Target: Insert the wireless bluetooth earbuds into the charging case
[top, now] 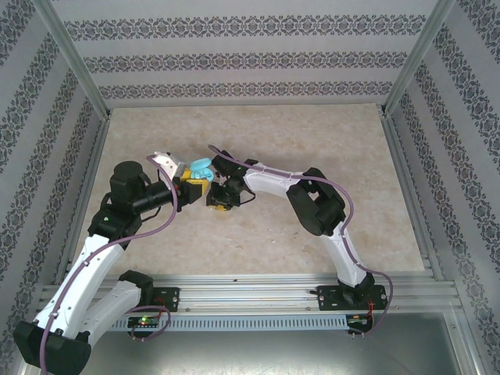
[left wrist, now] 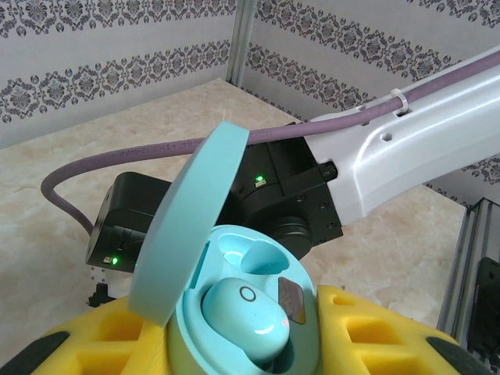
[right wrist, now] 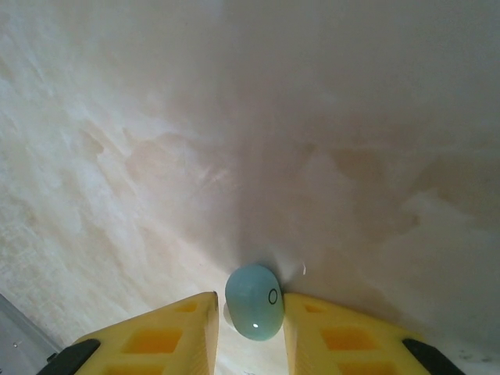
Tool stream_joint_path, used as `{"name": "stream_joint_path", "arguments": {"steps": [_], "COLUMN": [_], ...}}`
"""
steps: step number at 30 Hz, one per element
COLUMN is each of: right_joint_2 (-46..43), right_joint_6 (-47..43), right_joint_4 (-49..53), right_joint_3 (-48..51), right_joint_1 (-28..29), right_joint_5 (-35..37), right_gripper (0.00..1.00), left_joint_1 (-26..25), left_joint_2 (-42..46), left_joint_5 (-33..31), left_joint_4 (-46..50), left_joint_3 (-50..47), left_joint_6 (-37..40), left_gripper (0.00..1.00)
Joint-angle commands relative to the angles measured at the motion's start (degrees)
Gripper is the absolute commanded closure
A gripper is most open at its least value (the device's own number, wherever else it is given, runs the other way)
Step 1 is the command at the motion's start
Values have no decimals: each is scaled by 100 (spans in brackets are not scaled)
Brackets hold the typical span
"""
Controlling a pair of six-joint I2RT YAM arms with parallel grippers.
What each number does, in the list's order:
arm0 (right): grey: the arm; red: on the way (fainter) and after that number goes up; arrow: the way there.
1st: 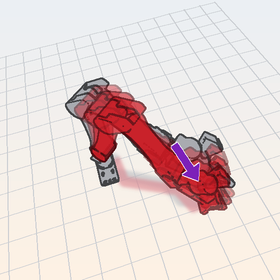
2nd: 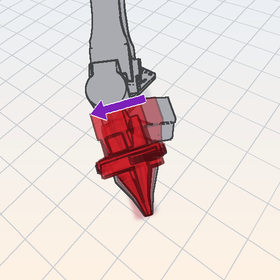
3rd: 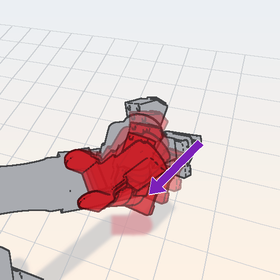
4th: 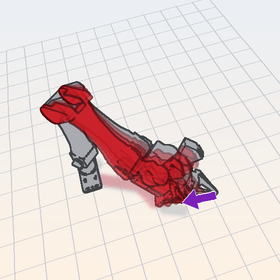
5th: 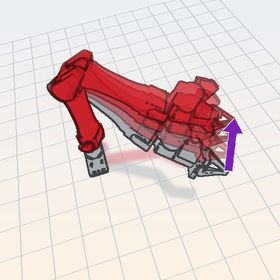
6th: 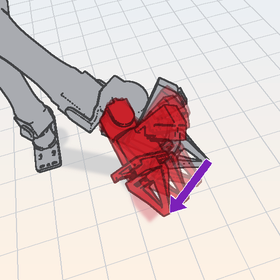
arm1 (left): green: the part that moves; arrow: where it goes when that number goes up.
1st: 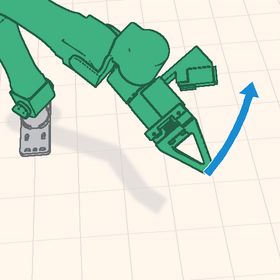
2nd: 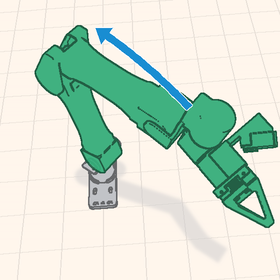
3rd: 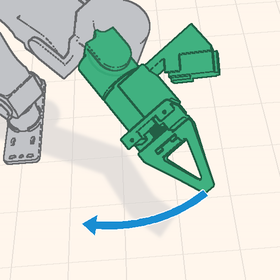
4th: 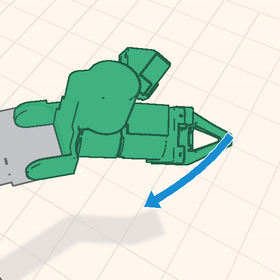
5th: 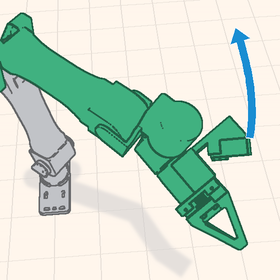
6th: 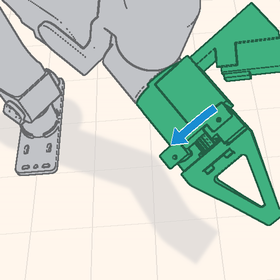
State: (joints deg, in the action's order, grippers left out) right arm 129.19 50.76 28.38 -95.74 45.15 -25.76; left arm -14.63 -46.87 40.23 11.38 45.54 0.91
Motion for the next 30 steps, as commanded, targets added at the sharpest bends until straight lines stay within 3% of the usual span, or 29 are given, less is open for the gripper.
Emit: {"name": "stream_joint_path", "arguments": {"steps": [1,13,30], "right_joint_2": [237,-216,-3033], "right_joint_6": [-225,-937,-2265], "right_joint_4": [328,608,1446], "right_joint_3": [-222,-284,934], "right_joint_1": [33,18,-566], "right_joint_5": [203,436,1600], "right_gripper": [71,80,82], "left_joint_1": [-48,-49,-48], "left_joint_2": [81,62,-146], "left_joint_5": [2,9,485], "left_joint_4": [24,40,-412], "left_joint_3": [19,29,34], "left_joint_6": [104,121,-138], "left_gripper": [77,77,77]}}
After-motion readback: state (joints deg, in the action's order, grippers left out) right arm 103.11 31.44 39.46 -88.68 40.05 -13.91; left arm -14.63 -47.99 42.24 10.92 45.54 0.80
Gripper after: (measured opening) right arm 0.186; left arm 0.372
